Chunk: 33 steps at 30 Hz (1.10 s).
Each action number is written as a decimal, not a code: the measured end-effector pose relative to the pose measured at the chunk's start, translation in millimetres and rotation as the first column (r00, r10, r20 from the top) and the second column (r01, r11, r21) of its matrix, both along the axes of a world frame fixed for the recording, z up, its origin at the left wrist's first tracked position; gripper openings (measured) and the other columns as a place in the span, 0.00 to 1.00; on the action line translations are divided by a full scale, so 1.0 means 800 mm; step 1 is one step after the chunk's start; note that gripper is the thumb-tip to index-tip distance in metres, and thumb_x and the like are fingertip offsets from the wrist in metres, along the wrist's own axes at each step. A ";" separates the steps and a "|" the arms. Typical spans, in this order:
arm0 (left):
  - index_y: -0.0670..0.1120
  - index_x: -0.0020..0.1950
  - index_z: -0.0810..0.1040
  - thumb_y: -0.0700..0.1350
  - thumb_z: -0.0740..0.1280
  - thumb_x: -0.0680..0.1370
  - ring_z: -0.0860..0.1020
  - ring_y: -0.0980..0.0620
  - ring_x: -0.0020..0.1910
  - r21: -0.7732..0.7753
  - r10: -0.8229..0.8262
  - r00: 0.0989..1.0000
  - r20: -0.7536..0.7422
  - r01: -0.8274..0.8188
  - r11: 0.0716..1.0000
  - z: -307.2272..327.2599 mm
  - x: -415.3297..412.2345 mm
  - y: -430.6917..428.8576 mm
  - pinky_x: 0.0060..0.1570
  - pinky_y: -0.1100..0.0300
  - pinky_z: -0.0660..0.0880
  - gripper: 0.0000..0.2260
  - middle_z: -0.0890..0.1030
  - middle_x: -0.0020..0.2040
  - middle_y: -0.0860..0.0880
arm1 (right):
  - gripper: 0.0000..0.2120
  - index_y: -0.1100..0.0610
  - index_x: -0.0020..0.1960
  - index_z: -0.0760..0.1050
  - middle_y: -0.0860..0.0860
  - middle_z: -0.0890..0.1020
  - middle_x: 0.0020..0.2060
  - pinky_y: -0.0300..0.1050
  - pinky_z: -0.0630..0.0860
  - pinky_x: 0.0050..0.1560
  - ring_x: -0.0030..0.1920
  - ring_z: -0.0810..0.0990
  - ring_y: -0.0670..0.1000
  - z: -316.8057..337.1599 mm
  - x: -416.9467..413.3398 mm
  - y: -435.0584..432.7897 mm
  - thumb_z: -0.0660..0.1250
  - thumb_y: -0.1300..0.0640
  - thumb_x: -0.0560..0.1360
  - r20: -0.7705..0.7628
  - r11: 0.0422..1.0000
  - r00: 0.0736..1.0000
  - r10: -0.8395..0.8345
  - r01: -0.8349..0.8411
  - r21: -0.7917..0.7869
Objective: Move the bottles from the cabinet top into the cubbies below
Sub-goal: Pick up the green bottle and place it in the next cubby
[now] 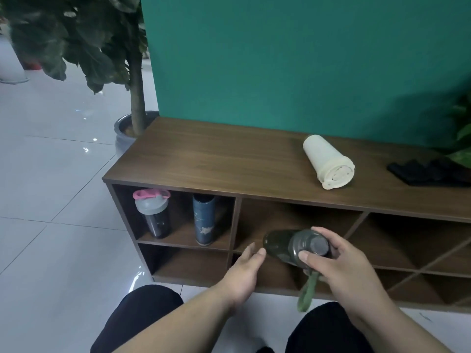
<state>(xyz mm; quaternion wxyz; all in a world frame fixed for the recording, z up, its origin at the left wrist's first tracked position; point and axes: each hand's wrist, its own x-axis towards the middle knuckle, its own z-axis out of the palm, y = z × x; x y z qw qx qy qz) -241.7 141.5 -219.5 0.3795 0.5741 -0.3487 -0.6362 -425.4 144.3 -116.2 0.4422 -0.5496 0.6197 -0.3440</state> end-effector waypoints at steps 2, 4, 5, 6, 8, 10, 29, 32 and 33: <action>0.59 0.79 0.64 0.73 0.64 0.69 0.63 0.53 0.78 -0.062 -0.026 0.999 0.025 0.027 0.998 -0.013 -0.011 -0.014 0.79 0.48 0.56 0.40 0.65 0.79 0.57 | 0.25 0.44 0.63 0.79 0.42 0.86 0.51 0.55 0.80 0.61 0.52 0.85 0.46 -0.022 0.008 -0.024 0.79 0.56 0.69 0.020 0.999 1.000 -0.010 0.009 0.053; 0.62 0.78 0.64 0.70 0.62 0.72 0.60 0.53 0.80 -0.092 -0.041 0.996 0.083 0.048 0.995 -0.023 -0.020 -0.033 0.80 0.49 0.54 0.35 0.61 0.81 0.55 | 0.25 0.42 0.65 0.77 0.41 0.84 0.54 0.55 0.80 0.61 0.55 0.84 0.46 -0.043 0.020 -0.051 0.77 0.53 0.69 0.022 0.997 1.000 -0.013 0.012 0.082; 0.61 0.79 0.62 0.67 0.60 0.75 0.58 0.52 0.80 -0.093 -0.041 0.992 0.121 0.053 0.994 -0.029 -0.023 -0.044 0.80 0.50 0.53 0.32 0.58 0.82 0.54 | 0.27 0.42 0.65 0.76 0.42 0.84 0.55 0.55 0.79 0.62 0.56 0.84 0.47 -0.052 0.026 -0.064 0.77 0.51 0.68 0.028 0.996 0.999 -0.022 0.020 0.083; 0.60 0.80 0.60 0.64 0.58 0.79 0.56 0.51 0.81 -0.086 -0.029 0.988 0.152 0.042 0.995 -0.035 -0.024 -0.055 0.79 0.52 0.52 0.30 0.56 0.83 0.52 | 0.29 0.42 0.65 0.76 0.42 0.84 0.55 0.56 0.79 0.62 0.56 0.83 0.47 -0.062 0.032 -0.078 0.77 0.48 0.66 0.033 0.996 0.999 -0.037 0.034 0.077; 0.58 0.81 0.57 0.61 0.55 0.82 0.55 0.50 0.81 -0.070 0.025 0.986 0.167 -0.013 0.997 -0.048 -0.025 -0.075 0.79 0.52 0.52 0.27 0.54 0.84 0.50 | 0.33 0.42 0.65 0.77 0.42 0.85 0.56 0.56 0.80 0.61 0.57 0.84 0.47 -0.081 0.042 -0.102 0.75 0.42 0.60 0.033 0.996 0.998 -0.055 0.053 0.065; 0.58 0.82 0.56 0.63 0.54 0.81 0.57 0.49 0.81 -0.067 0.102 0.985 0.137 -0.093 0.993 -0.056 -0.024 -0.093 0.79 0.49 0.53 0.30 0.55 0.84 0.49 | 0.30 0.43 0.62 0.80 0.42 0.87 0.53 0.57 0.80 0.60 0.55 0.85 0.47 -0.098 0.050 -0.124 0.74 0.39 0.60 0.039 0.996 0.997 -0.061 0.058 0.063; 0.53 0.74 0.74 0.72 0.54 0.73 0.73 0.50 0.72 0.195 0.310 0.946 -0.091 -0.289 0.937 -0.079 -0.014 -0.173 0.76 0.47 0.64 0.37 0.77 0.72 0.50 | 0.14 0.43 0.51 0.80 0.33 0.85 0.40 0.42 0.78 0.48 0.44 0.82 0.33 -0.161 0.090 -0.191 0.74 0.41 0.68 0.043 0.994 0.994 -0.104 0.103 0.035; 0.50 0.72 0.74 0.64 0.50 0.83 0.72 0.51 0.71 0.199 0.277 0.954 -0.113 -0.252 0.947 -0.072 -0.017 -0.175 0.76 0.49 0.64 0.27 0.79 0.64 0.53 | 0.20 0.43 0.56 0.80 0.34 0.86 0.45 0.48 0.81 0.54 0.48 0.84 0.38 -0.165 0.090 -0.191 0.72 0.38 0.66 0.061 0.996 0.994 -0.088 0.086 0.028; 0.51 0.68 0.76 0.62 0.49 0.84 0.73 0.51 0.69 0.208 0.283 0.951 -0.122 -0.255 0.944 -0.072 -0.017 -0.176 0.75 0.49 0.65 0.24 0.79 0.59 0.53 | 0.21 0.42 0.57 0.80 0.34 0.86 0.46 0.48 0.81 0.55 0.49 0.84 0.38 -0.166 0.090 -0.192 0.72 0.37 0.66 0.059 0.997 0.995 -0.075 0.073 0.027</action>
